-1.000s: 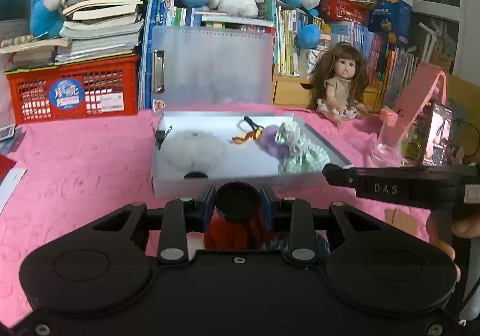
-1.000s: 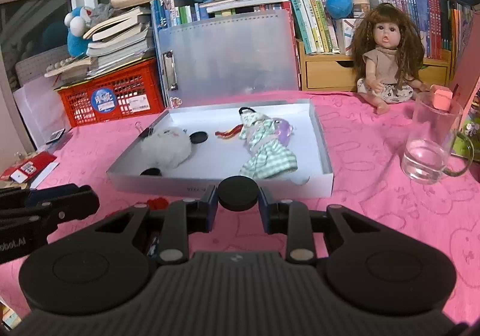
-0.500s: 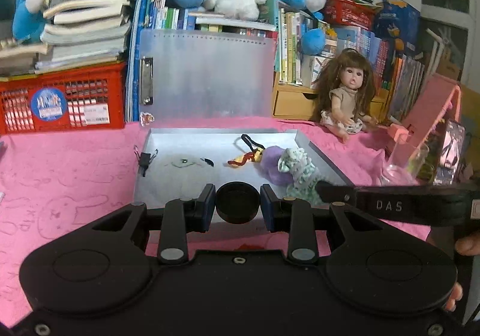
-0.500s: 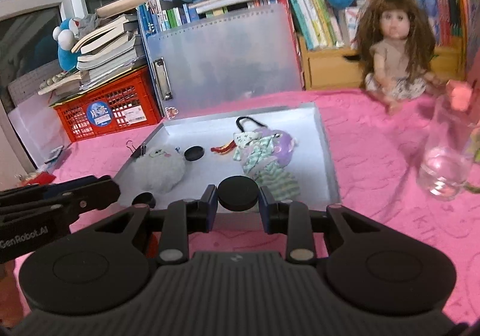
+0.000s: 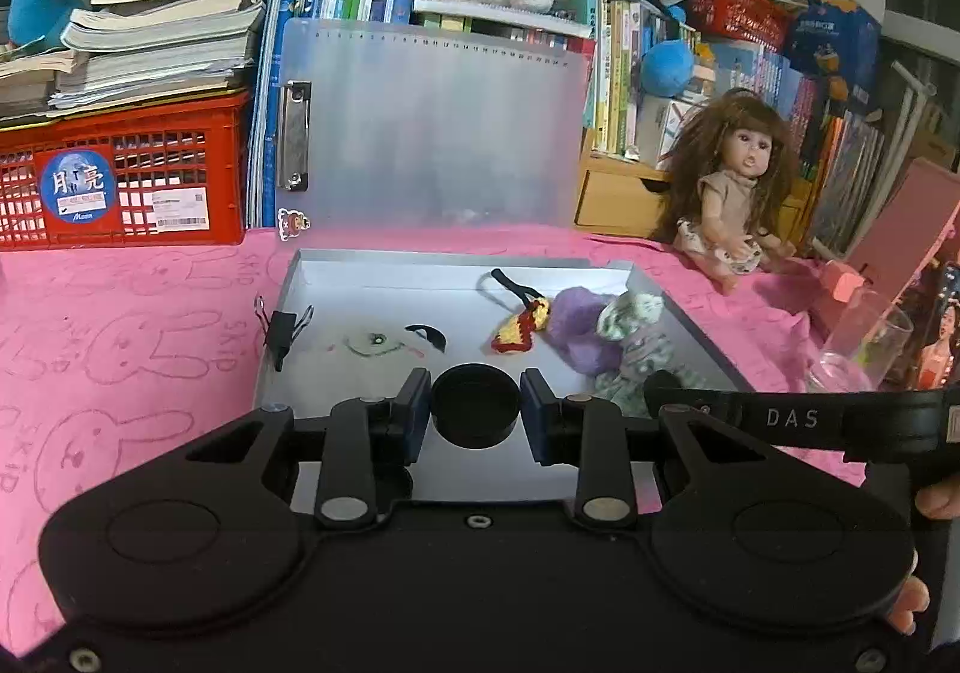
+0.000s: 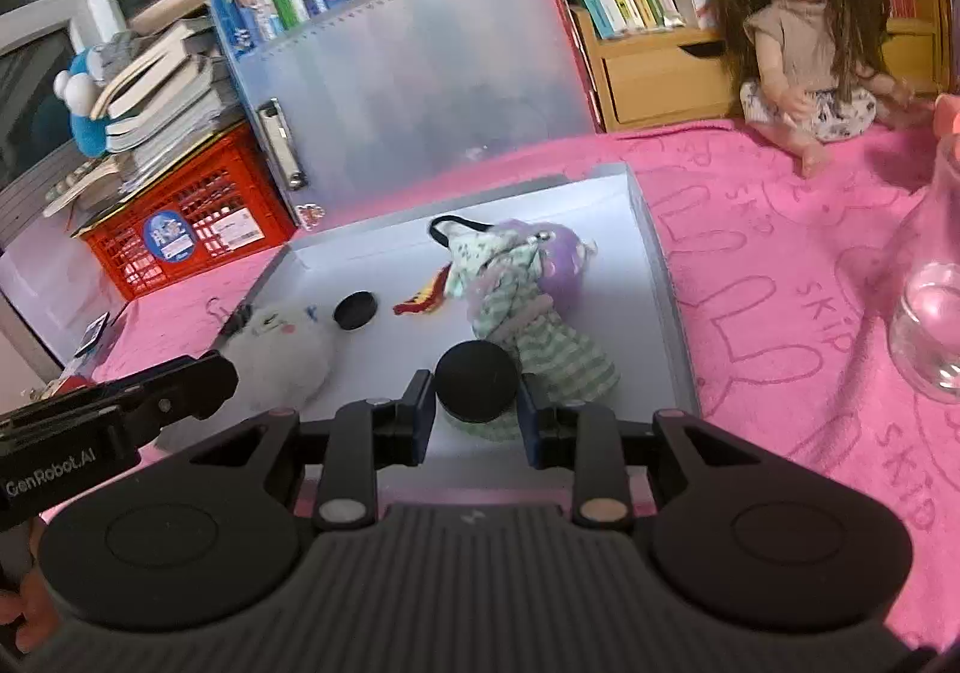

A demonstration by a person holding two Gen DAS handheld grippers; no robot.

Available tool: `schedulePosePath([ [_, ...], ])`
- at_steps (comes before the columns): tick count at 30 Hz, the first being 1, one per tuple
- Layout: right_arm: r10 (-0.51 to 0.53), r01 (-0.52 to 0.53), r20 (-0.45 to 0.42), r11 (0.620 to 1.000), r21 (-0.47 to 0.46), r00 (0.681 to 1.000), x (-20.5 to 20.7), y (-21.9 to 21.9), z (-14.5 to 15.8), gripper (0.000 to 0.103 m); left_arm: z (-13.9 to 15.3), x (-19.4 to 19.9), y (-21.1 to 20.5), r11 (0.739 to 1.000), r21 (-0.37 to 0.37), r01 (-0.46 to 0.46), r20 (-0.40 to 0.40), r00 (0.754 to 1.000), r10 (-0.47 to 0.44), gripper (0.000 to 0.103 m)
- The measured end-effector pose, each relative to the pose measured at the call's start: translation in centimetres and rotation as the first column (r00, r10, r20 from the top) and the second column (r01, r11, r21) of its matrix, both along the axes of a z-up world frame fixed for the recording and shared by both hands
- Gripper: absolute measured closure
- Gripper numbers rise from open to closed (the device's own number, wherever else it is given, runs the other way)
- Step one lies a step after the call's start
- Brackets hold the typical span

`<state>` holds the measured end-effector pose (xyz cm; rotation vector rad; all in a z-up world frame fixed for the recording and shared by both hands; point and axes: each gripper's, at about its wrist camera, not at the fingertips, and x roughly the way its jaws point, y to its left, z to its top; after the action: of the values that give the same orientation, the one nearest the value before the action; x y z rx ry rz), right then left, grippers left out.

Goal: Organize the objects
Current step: 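Carry both black lids over the white box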

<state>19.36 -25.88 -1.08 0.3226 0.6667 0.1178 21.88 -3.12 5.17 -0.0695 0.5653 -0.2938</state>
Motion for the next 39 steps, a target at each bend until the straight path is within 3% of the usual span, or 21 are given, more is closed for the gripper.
schedulePosePath([
  [5,-0.01,0.01,-0.028,0.999,0.031,1.0,1.8,-1.1,-0.9,0.07,-0.7,1.9,-0.2,1.0,0.001,-0.006,-0.016,1.0,0.006,0.072],
  [8,-0.009,0.011,-0.04,0.999,0.046,0.999,2.7,-1.6,-1.2,0.075,-1.3,3.0,-0.4,1.0,0.003,-0.009,-0.025,1.0,0.009,0.072],
  [16,-0.002,0.004,-0.054,0.999,0.032,0.999,4.1,-1.7,-1.8,0.075,-2.6,5.1,-1.1,1.0,0.02,-0.014,-0.042,0.999,0.015,0.072],
  [26,0.002,0.001,-0.056,0.999,0.051,0.998,4.0,-1.9,-2.2,0.075,-3.1,5.1,-2.3,0.997,0.075,0.016,-0.013,1.0,-0.015,0.072],
  [39,-0.002,0.005,-0.057,0.999,0.054,0.998,3.3,-2.0,-1.9,0.074,-3.4,5.1,-3.2,0.989,0.111,0.099,-0.044,0.995,-0.095,0.072],
])
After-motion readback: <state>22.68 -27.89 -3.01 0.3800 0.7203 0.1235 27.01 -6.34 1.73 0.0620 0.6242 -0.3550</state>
